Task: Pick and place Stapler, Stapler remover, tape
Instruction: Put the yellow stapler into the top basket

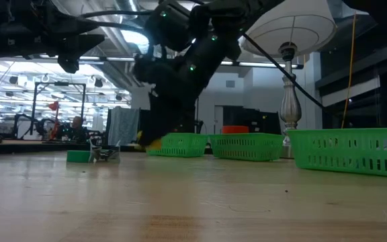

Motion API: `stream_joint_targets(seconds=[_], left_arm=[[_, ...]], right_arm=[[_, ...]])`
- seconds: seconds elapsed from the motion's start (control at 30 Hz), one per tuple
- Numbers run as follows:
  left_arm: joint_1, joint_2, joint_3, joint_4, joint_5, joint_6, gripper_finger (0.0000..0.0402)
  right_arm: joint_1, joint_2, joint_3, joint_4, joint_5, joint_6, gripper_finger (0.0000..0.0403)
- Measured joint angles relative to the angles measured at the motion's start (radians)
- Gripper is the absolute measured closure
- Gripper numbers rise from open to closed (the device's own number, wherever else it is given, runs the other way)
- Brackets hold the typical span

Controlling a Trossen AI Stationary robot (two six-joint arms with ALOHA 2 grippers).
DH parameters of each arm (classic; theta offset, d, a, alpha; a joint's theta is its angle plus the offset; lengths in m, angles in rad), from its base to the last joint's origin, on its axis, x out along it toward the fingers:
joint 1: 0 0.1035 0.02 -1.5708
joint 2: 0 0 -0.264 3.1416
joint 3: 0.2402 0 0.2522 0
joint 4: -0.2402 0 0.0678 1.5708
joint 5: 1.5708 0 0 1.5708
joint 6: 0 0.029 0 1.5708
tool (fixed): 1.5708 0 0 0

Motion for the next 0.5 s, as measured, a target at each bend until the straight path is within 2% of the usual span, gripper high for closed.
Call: stream_joint_targets(seconds=[0.5], left_arm=[[0.0,0.0,0.0,-0.002,0.0,0.0,0.0229]], right_arm=[[-0.219,-0.164,0.001,0.012,-0.025,-0.083,0.0331]])
